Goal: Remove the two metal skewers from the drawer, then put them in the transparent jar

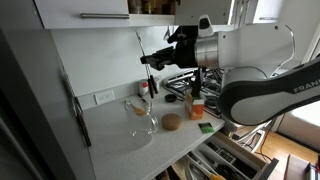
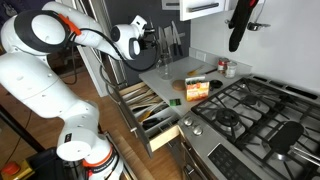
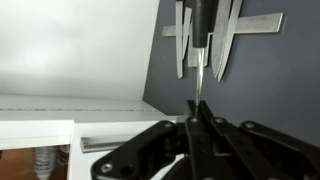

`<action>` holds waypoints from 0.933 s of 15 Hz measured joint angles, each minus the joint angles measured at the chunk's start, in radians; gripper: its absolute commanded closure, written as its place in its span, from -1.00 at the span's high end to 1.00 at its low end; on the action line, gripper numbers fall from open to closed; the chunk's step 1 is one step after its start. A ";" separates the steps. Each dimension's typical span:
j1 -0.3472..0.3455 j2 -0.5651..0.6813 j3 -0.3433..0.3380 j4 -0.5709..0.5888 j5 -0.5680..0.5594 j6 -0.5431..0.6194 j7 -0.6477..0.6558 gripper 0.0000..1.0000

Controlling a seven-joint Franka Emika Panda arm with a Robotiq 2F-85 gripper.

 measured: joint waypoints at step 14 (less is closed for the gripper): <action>-0.142 0.324 0.270 0.098 0.202 0.205 -0.415 -0.98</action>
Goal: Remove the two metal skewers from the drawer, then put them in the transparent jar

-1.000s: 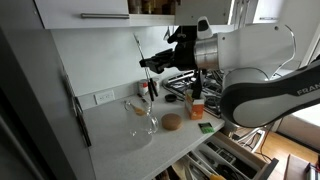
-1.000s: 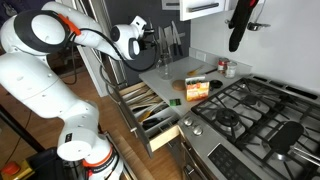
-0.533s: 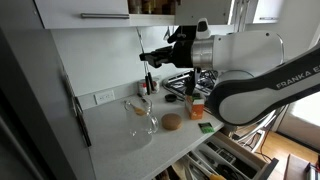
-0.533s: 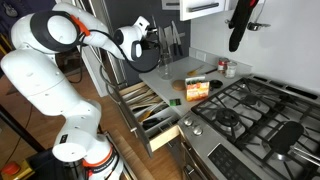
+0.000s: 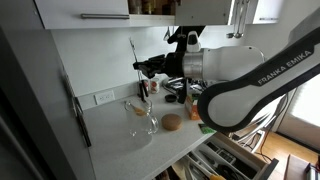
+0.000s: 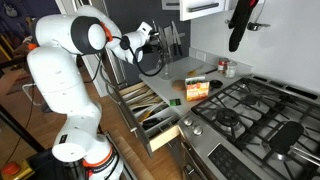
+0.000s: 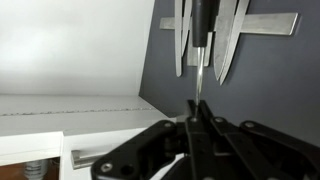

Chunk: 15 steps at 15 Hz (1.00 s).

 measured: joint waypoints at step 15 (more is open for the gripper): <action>0.366 0.409 -0.253 0.262 0.016 0.082 -0.393 -0.98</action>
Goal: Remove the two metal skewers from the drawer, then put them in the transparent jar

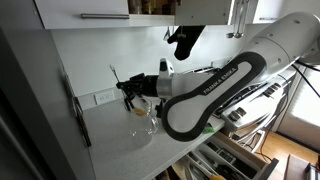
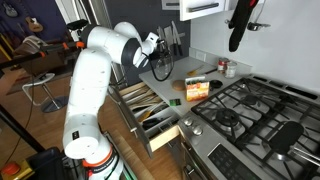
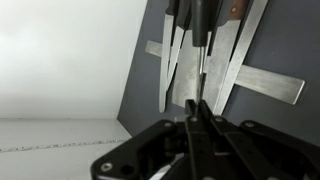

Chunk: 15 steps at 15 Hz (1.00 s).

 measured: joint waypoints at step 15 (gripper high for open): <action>0.086 -0.050 -0.081 0.024 0.232 -0.048 -0.071 0.59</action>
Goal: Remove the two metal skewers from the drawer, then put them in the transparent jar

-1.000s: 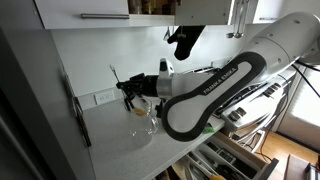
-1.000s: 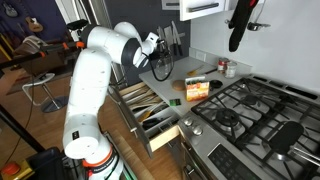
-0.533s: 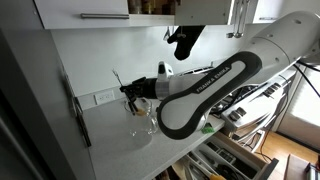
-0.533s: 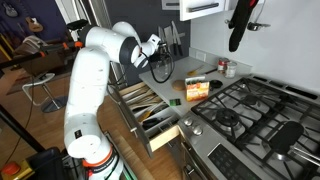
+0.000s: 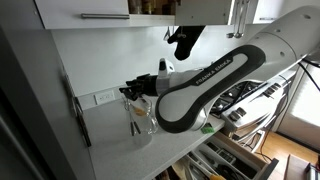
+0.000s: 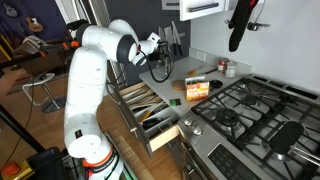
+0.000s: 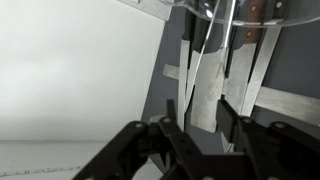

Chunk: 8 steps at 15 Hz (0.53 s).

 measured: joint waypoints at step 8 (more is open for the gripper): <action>-0.006 -0.104 0.000 -0.011 0.081 -0.036 -0.053 1.00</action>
